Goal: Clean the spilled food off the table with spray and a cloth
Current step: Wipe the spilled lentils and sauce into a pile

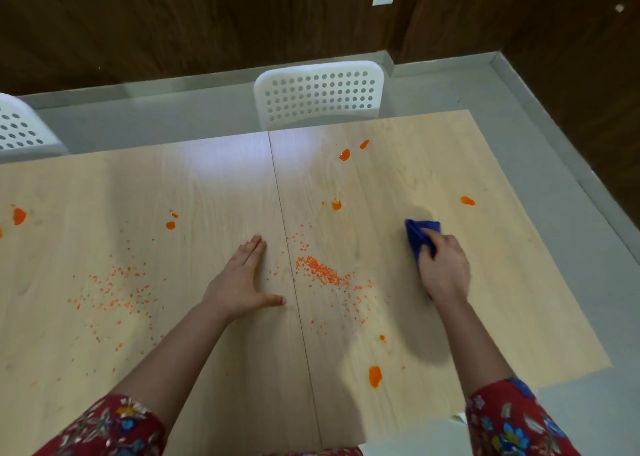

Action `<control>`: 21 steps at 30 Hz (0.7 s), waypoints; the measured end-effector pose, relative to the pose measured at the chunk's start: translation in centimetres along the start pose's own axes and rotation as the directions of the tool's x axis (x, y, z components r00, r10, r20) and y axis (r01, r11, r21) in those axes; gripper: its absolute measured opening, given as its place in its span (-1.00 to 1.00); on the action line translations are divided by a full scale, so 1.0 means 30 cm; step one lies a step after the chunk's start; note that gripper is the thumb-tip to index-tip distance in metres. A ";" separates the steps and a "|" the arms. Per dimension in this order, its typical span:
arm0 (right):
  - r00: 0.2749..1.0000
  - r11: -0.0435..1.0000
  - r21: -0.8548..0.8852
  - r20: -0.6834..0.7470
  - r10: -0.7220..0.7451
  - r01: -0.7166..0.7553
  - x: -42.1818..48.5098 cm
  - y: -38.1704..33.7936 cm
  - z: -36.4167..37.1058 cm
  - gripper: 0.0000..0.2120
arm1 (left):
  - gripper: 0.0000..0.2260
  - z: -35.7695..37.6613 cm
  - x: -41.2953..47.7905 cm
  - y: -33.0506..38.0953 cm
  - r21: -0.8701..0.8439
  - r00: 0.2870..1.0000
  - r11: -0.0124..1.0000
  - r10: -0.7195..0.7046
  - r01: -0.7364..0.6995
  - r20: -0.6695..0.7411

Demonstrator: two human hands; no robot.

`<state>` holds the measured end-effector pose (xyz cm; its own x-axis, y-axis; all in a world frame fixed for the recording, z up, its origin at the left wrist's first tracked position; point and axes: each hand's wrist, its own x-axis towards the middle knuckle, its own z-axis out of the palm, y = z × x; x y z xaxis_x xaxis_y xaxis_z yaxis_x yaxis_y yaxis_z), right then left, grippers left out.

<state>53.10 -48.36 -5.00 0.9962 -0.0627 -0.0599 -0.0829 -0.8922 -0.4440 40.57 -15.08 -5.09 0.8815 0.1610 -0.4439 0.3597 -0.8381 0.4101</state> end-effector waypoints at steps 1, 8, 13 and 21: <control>1.000 0.999 -0.047 -0.002 0.025 -0.025 -0.016 0.040 -0.015 -0.62 | 0.13 0.002 0.001 -0.002 0.008 1.000 1.000 0.008 -0.008 -0.006; 0.997 0.997 0.012 0.003 0.074 -0.074 -0.267 -0.033 0.101 -0.62 | 0.14 0.016 -0.003 -0.001 0.010 1.000 1.000 0.003 -0.003 -0.016; 0.992 0.976 0.208 0.098 -0.080 0.059 -0.315 -0.204 0.143 -0.63 | 0.10 0.008 -0.010 0.000 0.017 1.000 1.000 0.018 -0.018 -0.014; 0.975 0.976 0.046 0.073 0.209 -0.212 -0.345 0.069 -0.105 -0.66 | -0.03 0.026 -0.100 -0.035 0.091 0.998 0.994 0.066 -0.067 0.010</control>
<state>42.69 -50.98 -2.49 0.9524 -0.2146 -0.2167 -0.2936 -0.8371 -0.4615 37.30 -15.10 -4.82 0.9002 0.0999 -0.4239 0.2706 -0.8909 0.3647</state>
